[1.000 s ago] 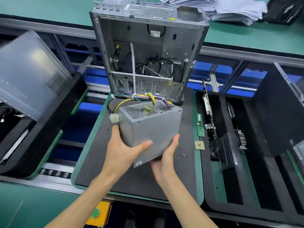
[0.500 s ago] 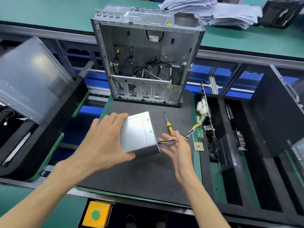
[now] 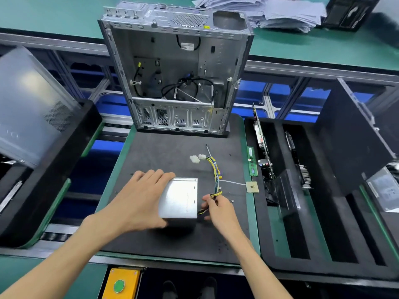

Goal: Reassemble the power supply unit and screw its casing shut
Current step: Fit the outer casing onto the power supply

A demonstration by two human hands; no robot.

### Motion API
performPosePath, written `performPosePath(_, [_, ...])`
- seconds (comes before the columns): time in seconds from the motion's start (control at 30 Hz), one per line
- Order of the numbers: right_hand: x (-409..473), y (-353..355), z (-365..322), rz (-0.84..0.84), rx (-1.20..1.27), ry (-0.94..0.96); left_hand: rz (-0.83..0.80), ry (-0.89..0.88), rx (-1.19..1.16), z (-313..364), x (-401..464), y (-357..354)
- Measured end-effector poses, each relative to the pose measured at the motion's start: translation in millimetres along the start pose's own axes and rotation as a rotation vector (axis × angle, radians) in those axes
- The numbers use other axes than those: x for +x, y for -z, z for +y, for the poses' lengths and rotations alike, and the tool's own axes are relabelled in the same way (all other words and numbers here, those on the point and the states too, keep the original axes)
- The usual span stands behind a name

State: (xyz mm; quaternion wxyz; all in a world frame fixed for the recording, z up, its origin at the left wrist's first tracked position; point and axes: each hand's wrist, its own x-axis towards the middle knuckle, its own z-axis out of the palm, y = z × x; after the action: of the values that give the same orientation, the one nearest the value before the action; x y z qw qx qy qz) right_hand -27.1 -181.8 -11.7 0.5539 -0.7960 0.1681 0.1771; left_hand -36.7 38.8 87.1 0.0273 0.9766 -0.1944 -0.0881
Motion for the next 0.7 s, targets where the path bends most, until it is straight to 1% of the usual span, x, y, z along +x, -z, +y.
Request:
performPosePath(0.07, [5, -1, -1, 0.005, -0.149, 0.038, -0.014, 0.007, -0.01, -3, 3, -6])
performPosePath(0.13, [10, -1, -3, 0.006, -0.36, 0.08, -0.023, 0.01, -0.006, -6, 7, -11])
performPosePath(0.27, [18, -3, -10, -0.015, -0.67, 0.027, -0.022, 0.013, 0.01, -9, 14, -17])
performPosePath(0.5, [33, 9, -19, -0.005, -0.866, -0.045, 0.017, 0.027, -0.002, -19, 9, -26])
performPosePath(0.6, [33, 19, -21, 0.028, -0.888, -0.036, 0.097, 0.101, -0.143, -27, -5, -29])
performPosePath(0.63, [33, 22, -22, 0.039, -0.87, -0.027, 0.128, 0.148, -0.248, -28, -12, -31])
performPosePath(0.7, [32, 27, -24, 0.052, -0.803, -0.002, 0.197, 0.291, -0.54, -30, -24, -38])
